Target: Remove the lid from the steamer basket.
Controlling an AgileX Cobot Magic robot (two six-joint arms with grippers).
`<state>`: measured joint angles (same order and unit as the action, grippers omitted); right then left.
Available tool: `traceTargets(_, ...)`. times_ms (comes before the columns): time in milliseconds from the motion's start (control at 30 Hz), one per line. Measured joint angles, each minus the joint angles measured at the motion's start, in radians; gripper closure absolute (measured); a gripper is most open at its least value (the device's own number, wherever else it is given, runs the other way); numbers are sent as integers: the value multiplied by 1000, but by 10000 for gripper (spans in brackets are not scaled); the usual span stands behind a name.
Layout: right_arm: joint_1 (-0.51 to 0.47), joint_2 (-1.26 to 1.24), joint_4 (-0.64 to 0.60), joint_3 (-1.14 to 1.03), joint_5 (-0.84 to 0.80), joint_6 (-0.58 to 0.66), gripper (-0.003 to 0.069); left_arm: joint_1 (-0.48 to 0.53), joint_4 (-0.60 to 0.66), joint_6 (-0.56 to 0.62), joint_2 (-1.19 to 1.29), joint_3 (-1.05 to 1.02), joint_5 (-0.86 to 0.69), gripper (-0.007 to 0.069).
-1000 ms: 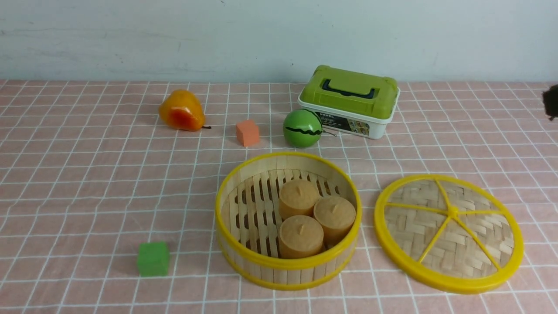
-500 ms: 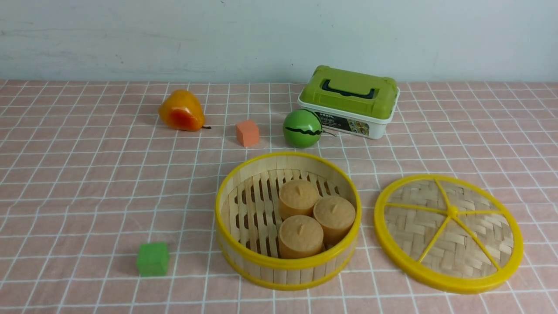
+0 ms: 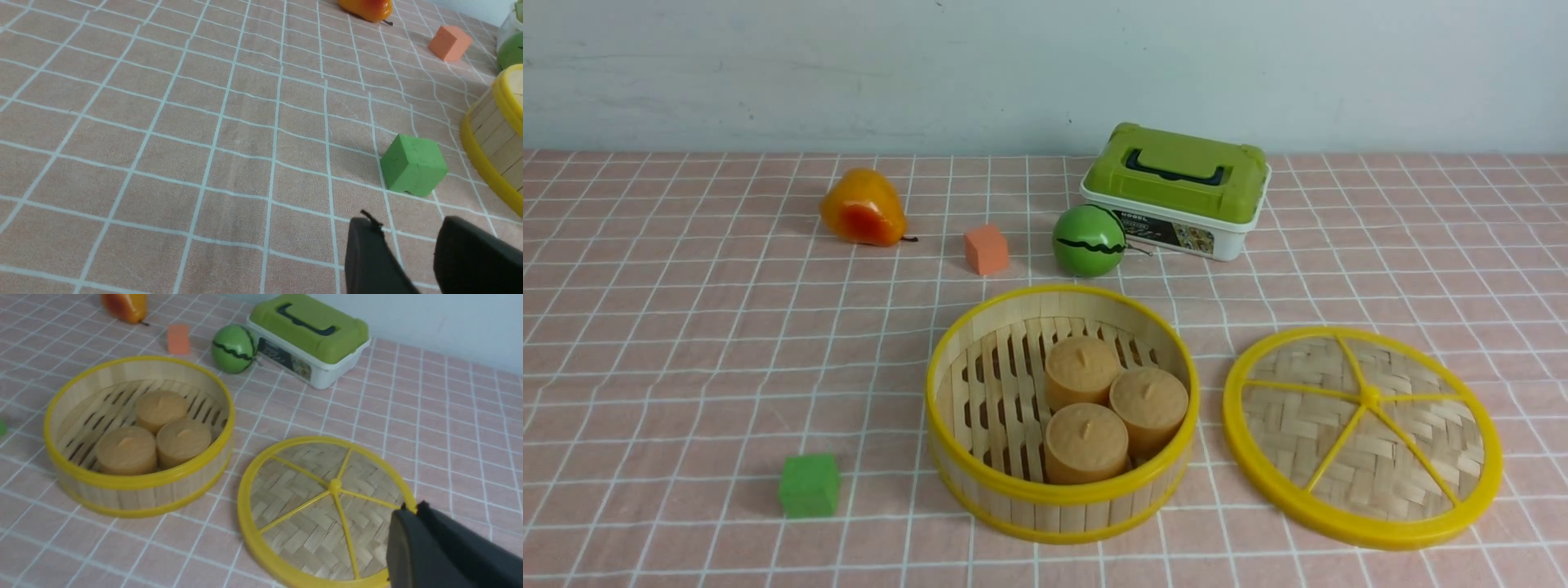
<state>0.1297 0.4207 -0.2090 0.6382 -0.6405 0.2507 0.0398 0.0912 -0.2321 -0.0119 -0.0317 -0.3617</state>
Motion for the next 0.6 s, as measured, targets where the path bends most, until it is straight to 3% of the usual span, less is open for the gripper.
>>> traceTargets(133,-2,-70,104,-224,298,-146,672,0,0,0,0,0,0,386)
traceTargets(233,-28,-145,172,-334,385,-236,672,0,0,0,0,0,0,386)
traceTargets(400,-132,-304,248,-525,423,-390,672,0,0,0,0,0,0,386)
traceTargets(600,-179,-414,260,-657,415,-425,672,0,0,0,0,0,0,386)
